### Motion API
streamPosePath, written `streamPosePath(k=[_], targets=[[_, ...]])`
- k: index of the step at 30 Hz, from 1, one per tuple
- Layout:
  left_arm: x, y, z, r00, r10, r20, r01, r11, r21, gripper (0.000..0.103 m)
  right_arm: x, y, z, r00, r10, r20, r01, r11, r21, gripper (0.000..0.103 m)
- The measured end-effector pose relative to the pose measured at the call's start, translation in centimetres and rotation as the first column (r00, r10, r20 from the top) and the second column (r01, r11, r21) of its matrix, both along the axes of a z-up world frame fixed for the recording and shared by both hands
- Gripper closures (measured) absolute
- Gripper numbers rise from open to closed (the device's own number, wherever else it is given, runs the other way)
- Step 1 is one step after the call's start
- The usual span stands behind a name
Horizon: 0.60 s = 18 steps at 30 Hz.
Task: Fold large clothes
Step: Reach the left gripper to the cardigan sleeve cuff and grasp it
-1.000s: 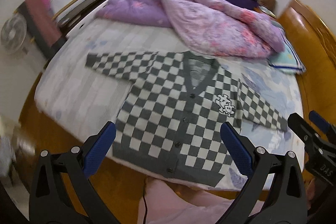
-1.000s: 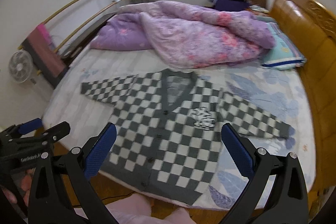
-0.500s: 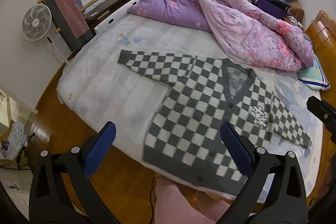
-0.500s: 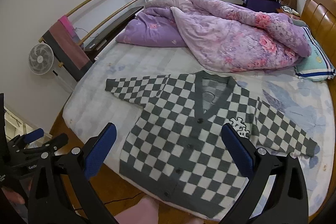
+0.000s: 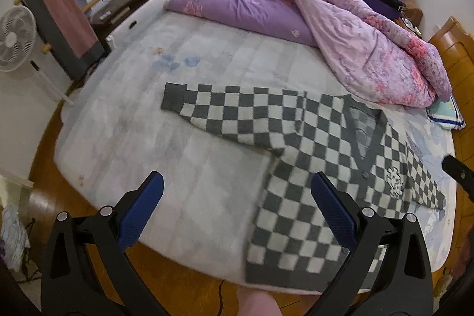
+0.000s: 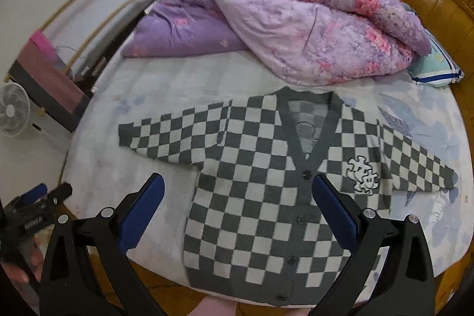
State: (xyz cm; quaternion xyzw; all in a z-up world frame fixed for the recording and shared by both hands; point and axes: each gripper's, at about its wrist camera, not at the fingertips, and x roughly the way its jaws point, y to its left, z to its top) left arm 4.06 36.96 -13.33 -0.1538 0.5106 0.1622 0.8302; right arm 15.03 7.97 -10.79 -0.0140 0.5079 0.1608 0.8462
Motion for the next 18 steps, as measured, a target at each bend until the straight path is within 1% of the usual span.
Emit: streamPosePath(k=[1,2,4,5,6,7,8,9,10,11,12,13,14,15,16,18], targets=[[0.6,1.2,-0.9,1.000,0.002,-0.003,-0.002,1.000,-0.010,0.004,0.5,0.9,-0.5,1.000,-0.004,0.011,0.005,1.000,-0.011,0.016],[1.3,2.6,-1.9,1.000,0.003,-0.002,-0.003,1.000,-0.028,0.004,0.9,1.4,-0.9,1.000,-0.006,0.019,0.006,1.000,-0.023,0.019],[3.0,6.4,-5.0,1.000,0.027,0.009,-0.026,0.996,-0.086,0.004,2.0,3.0,-2.1,0.999,-0.011,0.034,0.013,0.997,-0.082,0.020],[3.4,7.3,-6.0,0.999,0.040,0.005,-0.039,0.994,-0.104,0.004,2.8,3.8,-2.9,0.999,-0.014,0.030,0.017,0.995,-0.103,0.026],[4.2,9.3,-7.6,0.997,0.071,0.007,-0.069,0.987,-0.144,0.004,3.4,4.2,-3.6,1.000,-0.012,0.024,0.014,0.995,-0.100,0.030],[4.7,10.8,-8.9,0.995,0.099,0.017,-0.095,0.979,-0.179,0.004,4.0,4.6,-4.3,1.000,-0.007,0.018,0.008,0.996,-0.094,0.038],[5.1,11.9,-9.8,0.993,0.120,0.020,-0.113,0.972,-0.206,0.004,4.9,5.2,-5.3,1.000,0.000,0.008,0.001,0.995,-0.097,0.041],[5.7,13.5,-11.4,0.989,0.149,0.021,-0.139,0.959,-0.245,0.004,5.6,5.7,-6.2,1.000,0.002,-0.004,-0.003,0.994,-0.107,0.042],[6.2,14.7,-12.6,0.985,0.172,0.021,-0.160,0.951,-0.266,0.004,6.2,6.0,-6.9,1.000,0.001,-0.013,-0.003,0.994,-0.109,0.048],[6.8,15.8,-13.9,0.982,0.190,0.017,-0.179,0.945,-0.274,0.004,7.0,6.5,-7.9,1.000,0.002,-0.022,-0.004,0.995,-0.099,0.053],[7.5,16.9,-15.1,0.979,0.204,0.010,-0.194,0.943,-0.272,0.004,7.4,6.9,-8.6,1.000,0.004,-0.027,-0.006,0.996,-0.094,0.061],[8.0,17.6,-16.3,0.977,0.215,0.000,-0.207,0.940,-0.270,0.006,8.1,7.4,-9.5,0.999,0.007,-0.038,-0.011,0.995,-0.097,0.065],[8.5,18.3,-17.2,0.975,0.223,-0.007,-0.217,0.938,-0.272,0.015,8.6,8.0,-10.5,0.999,0.010,-0.052,-0.015,0.994,-0.105,0.066],[9.2,19.3,-18.6,0.971,0.237,-0.015,-0.232,0.932,-0.279,0.030,9.4,8.5,-11.7,0.997,0.013,-0.072,-0.020,0.994,-0.104,0.067],[9.9,20.2,-20.0,0.967,0.254,-0.033,-0.253,0.923,-0.290,0.031,9.9,9.0,-12.5,0.996,0.016,-0.086,-0.025,0.995,-0.097,0.069],[11.0,21.7,-22.6,0.957,0.285,-0.055,-0.287,0.908,-0.303,0.031,11.1,10.1,-14.3,0.994,0.028,-0.106,-0.038,0.995,-0.092,0.069]])
